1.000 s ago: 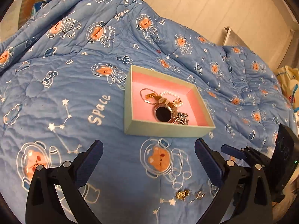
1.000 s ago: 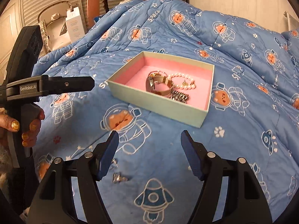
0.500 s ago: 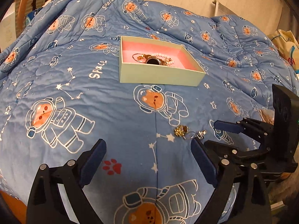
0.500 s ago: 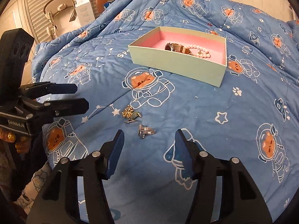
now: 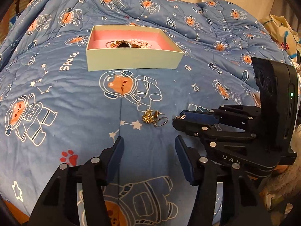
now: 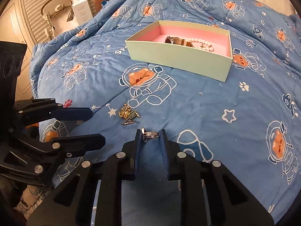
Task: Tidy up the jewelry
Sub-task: 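Grasp the small silver ring with the left gripper while the right gripper grasps a silver earring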
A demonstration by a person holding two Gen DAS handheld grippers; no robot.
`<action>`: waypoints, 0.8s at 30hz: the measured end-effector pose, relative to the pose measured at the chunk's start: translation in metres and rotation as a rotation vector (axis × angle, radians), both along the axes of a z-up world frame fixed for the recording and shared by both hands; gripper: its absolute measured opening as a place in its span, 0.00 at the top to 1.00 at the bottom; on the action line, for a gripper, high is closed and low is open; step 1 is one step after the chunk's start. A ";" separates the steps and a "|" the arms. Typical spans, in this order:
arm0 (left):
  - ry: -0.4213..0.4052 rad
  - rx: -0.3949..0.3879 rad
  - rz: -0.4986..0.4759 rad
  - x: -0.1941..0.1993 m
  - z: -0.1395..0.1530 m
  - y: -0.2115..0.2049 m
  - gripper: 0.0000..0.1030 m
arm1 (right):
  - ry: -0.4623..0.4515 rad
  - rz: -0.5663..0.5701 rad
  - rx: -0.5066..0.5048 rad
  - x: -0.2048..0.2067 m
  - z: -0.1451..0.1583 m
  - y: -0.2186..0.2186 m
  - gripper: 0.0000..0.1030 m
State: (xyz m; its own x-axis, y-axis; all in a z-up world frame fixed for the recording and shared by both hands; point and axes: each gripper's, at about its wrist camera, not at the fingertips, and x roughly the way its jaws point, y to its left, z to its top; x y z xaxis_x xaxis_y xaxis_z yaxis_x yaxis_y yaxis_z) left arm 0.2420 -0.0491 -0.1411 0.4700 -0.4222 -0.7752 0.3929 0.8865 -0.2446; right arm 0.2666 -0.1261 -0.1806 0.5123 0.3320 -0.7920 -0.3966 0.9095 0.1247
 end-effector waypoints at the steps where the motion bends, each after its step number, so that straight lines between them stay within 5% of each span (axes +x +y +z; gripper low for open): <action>1: 0.005 -0.002 -0.010 0.001 -0.001 -0.004 0.54 | 0.000 -0.002 0.001 -0.001 0.001 -0.001 0.80; 9: 0.056 -0.001 -0.027 0.012 -0.011 -0.024 0.71 | -0.001 -0.035 0.017 -0.008 0.007 -0.016 0.80; 24: 0.049 0.020 -0.032 0.029 -0.013 -0.036 0.81 | 0.007 -0.052 0.025 -0.013 0.006 -0.023 0.80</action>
State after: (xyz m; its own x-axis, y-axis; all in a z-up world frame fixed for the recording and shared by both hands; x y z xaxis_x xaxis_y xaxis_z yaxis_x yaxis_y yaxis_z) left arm 0.2712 -0.0848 -0.1537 0.4179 -0.4205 -0.8053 0.4089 0.8786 -0.2466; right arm 0.2539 -0.1489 -0.1746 0.5239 0.3249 -0.7874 -0.3476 0.9255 0.1506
